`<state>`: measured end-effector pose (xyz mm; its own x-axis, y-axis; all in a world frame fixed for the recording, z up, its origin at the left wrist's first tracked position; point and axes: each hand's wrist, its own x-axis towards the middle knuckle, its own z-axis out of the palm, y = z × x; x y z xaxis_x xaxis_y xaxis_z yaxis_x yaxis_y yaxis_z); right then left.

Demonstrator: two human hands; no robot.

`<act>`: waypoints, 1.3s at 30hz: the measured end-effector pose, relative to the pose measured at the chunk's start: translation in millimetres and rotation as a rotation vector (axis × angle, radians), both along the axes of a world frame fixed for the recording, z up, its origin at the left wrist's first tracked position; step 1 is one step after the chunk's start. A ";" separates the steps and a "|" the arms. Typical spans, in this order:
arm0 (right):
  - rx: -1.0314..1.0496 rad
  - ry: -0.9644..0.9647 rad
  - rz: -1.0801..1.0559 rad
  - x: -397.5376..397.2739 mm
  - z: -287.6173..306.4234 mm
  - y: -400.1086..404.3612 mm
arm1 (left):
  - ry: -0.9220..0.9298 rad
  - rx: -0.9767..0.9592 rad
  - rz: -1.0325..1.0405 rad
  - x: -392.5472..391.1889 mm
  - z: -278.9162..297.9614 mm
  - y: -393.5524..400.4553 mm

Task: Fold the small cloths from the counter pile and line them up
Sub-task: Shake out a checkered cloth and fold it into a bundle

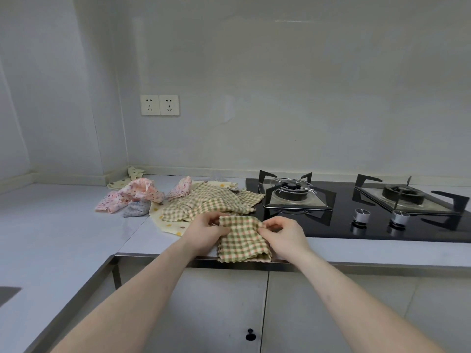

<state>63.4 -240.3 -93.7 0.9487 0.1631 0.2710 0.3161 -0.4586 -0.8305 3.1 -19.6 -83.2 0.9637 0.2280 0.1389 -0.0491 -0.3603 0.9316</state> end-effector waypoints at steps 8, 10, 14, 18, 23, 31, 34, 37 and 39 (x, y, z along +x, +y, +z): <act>0.148 0.099 0.000 9.4 0.4 -3.8 | 0.023 0.173 0.040 2.5 2.3 -9.3; 0.185 0.122 0.027 7.9 5.5 -5.4 | 0.002 0.193 0.057 2.8 2.6 -10.4; 0.225 0.221 0.158 5.6 7.0 -7.6 | -0.045 0.124 0.096 0.9 0.1 -10.1; 0.184 0.171 0.102 5.0 3.2 -8.4 | -0.056 0.020 0.076 -4.5 2.0 -13.5; 0.330 0.148 0.081 -1.9 7.1 -14.1 | -0.093 -0.062 0.036 -9.1 5.6 -16.8; 0.231 0.014 0.024 -7.1 4.0 -13.5 | -0.122 0.101 0.093 -3.0 -1.8 -12.1; 0.158 -0.061 -0.012 -13.3 3.5 -12.4 | -0.132 0.189 0.103 -1.9 -5.3 -11.7; 0.067 -0.128 -0.027 -17.4 1.8 -10.8 | -0.132 0.249 0.123 -4.0 -6.7 -12.8; 0.017 -0.157 -0.027 -18.9 -0.1 -9.3 | -0.136 0.297 0.139 -6.4 -6.7 -14.0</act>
